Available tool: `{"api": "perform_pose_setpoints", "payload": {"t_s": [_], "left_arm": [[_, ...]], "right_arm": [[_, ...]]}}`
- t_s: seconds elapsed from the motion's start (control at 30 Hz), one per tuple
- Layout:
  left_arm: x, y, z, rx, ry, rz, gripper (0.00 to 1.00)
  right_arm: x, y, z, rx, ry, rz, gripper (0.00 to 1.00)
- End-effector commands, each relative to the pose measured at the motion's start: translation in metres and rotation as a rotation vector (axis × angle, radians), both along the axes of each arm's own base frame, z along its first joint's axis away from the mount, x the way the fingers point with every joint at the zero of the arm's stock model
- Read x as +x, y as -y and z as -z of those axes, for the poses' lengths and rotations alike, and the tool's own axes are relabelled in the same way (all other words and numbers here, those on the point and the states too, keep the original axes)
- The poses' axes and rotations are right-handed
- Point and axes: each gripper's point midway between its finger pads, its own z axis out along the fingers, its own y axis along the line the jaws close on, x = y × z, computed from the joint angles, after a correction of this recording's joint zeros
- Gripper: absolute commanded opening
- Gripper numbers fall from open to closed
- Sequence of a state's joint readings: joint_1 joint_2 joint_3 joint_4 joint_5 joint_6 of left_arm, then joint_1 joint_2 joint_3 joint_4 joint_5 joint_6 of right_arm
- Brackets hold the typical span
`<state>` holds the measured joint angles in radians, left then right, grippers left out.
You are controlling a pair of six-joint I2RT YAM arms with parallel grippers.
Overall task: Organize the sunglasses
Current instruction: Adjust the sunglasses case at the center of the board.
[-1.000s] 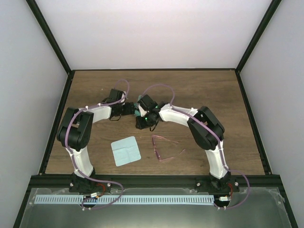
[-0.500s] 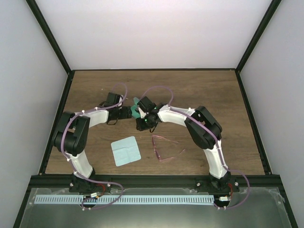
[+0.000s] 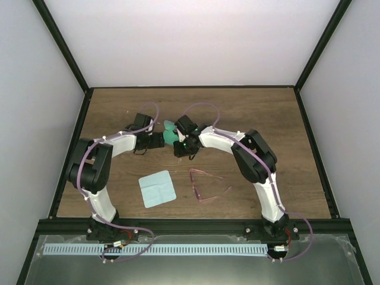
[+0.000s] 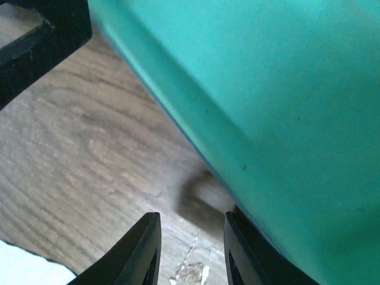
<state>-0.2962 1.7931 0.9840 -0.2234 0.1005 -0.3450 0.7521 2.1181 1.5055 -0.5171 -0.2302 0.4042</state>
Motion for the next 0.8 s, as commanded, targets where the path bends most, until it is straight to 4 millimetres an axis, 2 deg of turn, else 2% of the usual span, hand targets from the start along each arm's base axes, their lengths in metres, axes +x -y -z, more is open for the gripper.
{"api": "perform_pose_setpoints", "payload": {"t_s": [0.0, 0.13, 0.33, 0.5, 0.63, 0.77], "left_arm": [[-0.030, -0.009, 0.047, 0.042, -0.211, -0.024, 0.87], [-0.018, -0.005, 0.046, 0.040, -0.203, -0.019, 0.87], [-0.017, -0.004, 0.047, 0.033, -0.205, -0.022, 0.86], [-0.019, -0.005, 0.042, 0.036, -0.198, -0.019, 0.87], [-0.025, -0.004, 0.033, 0.023, -0.183, 0.005, 0.89], [-0.037, -0.007, 0.018, 0.016, -0.152, 0.016, 0.91]], "right_arm": [[0.019, 0.016, 0.020, -0.093, 0.003, 0.055, 0.32], [0.032, 0.019, 0.023, -0.114, 0.013, 0.079, 0.32], [0.049, 0.025, 0.029, -0.135, 0.012, 0.119, 0.32], [0.050, 0.023, 0.030, -0.130, 0.011, 0.116, 0.32], [0.047, 0.018, 0.013, -0.071, 0.040, 0.101, 0.33], [0.028, 0.019, -0.008, -0.033, 0.067, 0.075, 0.38]]}}
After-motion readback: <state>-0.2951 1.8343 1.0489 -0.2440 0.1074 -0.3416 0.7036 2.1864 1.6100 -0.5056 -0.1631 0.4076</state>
